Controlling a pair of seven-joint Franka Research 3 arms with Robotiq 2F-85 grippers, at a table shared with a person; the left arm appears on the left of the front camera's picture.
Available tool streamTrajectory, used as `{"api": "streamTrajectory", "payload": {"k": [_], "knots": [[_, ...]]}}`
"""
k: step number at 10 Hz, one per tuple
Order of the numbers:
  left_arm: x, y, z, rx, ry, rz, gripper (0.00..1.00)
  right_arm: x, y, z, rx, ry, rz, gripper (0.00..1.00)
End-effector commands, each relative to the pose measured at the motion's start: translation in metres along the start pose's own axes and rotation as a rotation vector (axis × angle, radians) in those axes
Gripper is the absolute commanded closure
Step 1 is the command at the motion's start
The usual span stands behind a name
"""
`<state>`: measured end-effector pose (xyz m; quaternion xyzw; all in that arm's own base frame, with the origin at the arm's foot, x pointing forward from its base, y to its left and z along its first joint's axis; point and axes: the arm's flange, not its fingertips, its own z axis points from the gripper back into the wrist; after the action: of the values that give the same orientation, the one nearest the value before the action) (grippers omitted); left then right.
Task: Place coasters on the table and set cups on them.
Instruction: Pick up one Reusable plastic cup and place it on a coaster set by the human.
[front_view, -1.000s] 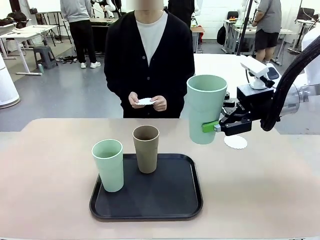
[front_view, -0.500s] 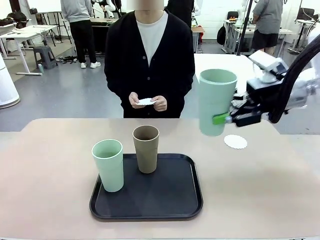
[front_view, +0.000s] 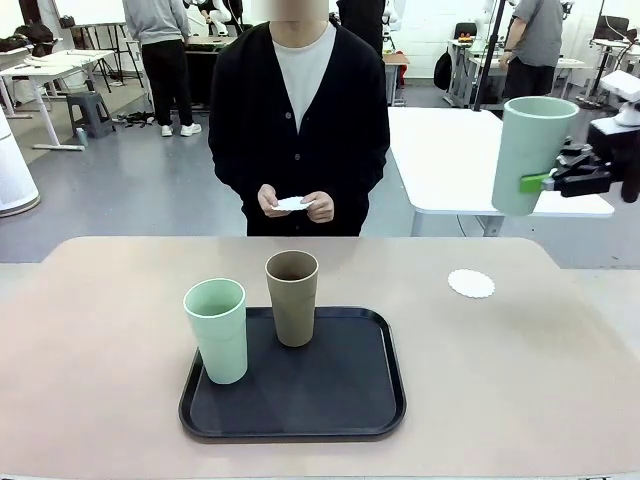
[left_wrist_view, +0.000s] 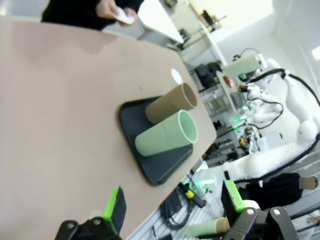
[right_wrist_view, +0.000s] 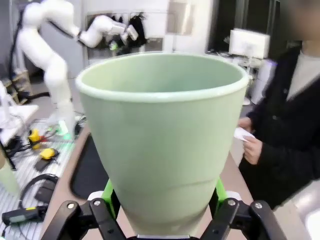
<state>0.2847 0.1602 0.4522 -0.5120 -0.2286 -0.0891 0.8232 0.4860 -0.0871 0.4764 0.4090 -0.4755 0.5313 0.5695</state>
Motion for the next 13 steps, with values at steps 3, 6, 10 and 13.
{"api": "streamTrajectory", "payload": {"k": [3, 6, 10, 13], "knots": [[0.000, 0.000, 0.001, -0.007, -0.004, -0.011, 0.00, -0.008, -0.028, 0.023, -0.158, -0.028, -0.055, 0.18], [0.000, 0.000, 0.001, -0.007, -0.004, -0.011, 0.00, -0.016, -0.024, 0.032, -0.124, -0.015, -0.033, 0.18], [0.000, 0.000, 0.001, -0.007, -0.004, -0.011, 0.00, -0.017, -0.026, 0.031, -0.135, -0.012, -0.034, 0.18], [0.000, 0.000, 0.001, -0.007, -0.004, -0.011, 0.00, -0.068, -0.079, -0.002, -0.034, -0.055, -0.008, 0.18]]}}
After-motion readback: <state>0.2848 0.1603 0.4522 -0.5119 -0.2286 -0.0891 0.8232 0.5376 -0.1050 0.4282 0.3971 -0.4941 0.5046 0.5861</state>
